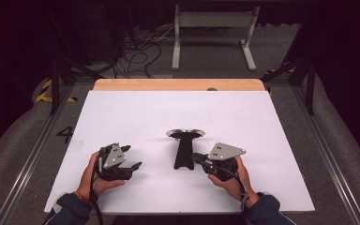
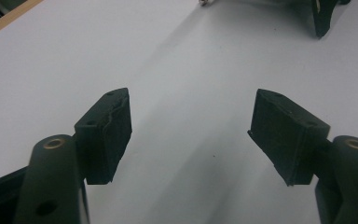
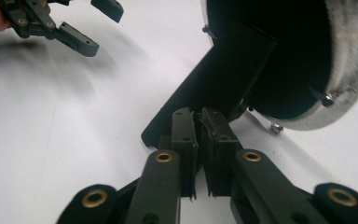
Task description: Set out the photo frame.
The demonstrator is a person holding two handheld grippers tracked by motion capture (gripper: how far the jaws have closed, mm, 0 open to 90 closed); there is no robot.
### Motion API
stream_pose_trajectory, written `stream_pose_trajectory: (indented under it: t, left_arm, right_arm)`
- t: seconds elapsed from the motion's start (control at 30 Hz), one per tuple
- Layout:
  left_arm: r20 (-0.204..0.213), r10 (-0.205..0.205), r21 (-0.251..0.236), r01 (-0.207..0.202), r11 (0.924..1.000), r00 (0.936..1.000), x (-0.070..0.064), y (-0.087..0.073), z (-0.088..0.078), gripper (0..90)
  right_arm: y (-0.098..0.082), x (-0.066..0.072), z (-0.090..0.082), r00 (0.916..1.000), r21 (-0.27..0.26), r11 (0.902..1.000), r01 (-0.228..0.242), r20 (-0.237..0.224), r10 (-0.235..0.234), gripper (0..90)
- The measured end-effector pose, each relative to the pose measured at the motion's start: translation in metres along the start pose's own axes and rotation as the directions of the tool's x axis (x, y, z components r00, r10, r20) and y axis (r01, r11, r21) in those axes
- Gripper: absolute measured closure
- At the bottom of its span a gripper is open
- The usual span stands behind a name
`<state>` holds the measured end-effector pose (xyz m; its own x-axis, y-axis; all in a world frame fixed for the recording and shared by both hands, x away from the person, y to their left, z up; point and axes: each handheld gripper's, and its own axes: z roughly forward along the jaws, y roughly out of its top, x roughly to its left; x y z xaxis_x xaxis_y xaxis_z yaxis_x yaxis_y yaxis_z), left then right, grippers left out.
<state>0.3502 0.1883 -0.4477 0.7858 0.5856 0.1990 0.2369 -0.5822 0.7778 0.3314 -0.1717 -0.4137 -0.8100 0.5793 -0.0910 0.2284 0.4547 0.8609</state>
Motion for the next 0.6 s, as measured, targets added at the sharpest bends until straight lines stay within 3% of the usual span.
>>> stream_pose_trajectory:
  t: [0.13, 0.27, 0.37, 0.53, 0.6]
  left_arm:
    - [-0.001, -0.011, -0.015, 0.011, 0.9998, 0.9999, 0.004, 0.008, 0.006, 35.2]
    - [-0.006, 0.010, -0.043, -0.010, 0.9990, 0.9999, 0.002, 0.030, 0.015, 36.0]
    - [-0.007, 0.002, -0.079, -0.002, 0.9968, 1.0000, 0.003, 0.045, 0.022, 37.0]
    - [0.010, -0.002, -0.137, 0.003, 0.9906, 1.0000, 0.005, 0.063, 0.030, 37.7]
    - [0.048, -0.010, -0.165, 0.017, 0.9862, 0.9988, 0.007, 0.073, 0.037, 40.2]
  right_arm:
    - [0.002, 0.007, 0.008, 0.9998, -0.004, 1.0000, -0.008, 0.018, 0.008, 90.0]
    - [0.003, 0.018, 0.018, 0.9993, -0.007, 0.9999, -0.009, 0.037, 0.009, 90.0]
    - [0.006, 0.026, 0.023, 0.9985, -0.003, 0.9999, 0.011, 0.054, -0.010, 90.0]
    - [0.010, 0.034, 0.035, 0.9983, 0.000, 0.9999, 0.016, 0.056, -0.016, 90.0]
    - [0.013, 0.039, 0.047, 0.9979, 0.011, 0.9998, 0.015, 0.063, -0.016, 90.0]
